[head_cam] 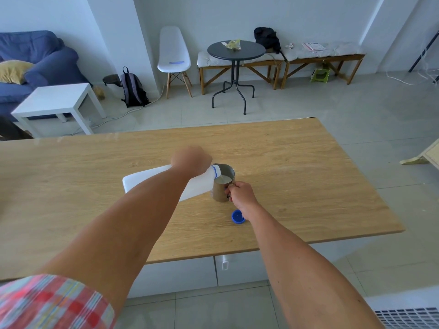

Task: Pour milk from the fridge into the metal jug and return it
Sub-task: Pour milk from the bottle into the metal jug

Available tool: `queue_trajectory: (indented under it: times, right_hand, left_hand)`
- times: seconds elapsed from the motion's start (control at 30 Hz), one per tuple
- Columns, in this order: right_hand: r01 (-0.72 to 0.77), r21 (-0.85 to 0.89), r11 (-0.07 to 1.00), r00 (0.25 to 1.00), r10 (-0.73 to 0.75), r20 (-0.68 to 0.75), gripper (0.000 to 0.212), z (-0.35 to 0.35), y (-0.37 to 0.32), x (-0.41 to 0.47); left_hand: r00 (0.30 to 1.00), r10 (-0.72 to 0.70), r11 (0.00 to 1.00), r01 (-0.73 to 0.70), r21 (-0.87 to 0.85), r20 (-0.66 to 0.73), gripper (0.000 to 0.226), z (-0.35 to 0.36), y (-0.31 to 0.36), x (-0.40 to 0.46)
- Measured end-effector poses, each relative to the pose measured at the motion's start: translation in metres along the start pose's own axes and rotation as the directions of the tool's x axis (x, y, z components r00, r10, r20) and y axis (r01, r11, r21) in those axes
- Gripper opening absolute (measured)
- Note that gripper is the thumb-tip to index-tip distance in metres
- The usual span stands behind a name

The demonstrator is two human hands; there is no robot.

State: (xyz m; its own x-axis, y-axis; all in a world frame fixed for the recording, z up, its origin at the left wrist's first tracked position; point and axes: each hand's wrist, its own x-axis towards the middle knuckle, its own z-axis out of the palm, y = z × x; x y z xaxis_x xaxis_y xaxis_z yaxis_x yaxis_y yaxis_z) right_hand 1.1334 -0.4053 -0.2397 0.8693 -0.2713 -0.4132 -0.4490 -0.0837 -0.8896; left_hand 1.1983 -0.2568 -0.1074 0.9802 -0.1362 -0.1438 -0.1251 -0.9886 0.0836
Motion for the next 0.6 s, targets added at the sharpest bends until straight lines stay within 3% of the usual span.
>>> queue_trajectory:
  times: [0.6]
  right_hand:
    - [0.030,0.012,0.999,1.000,-0.030,0.009,0.032,-0.0008,-0.0015,-0.0024]
  left_hand:
    - [1.000,-0.013,1.000,0.013,0.009,0.016,0.030,-0.0005,0.0016,0.0013]
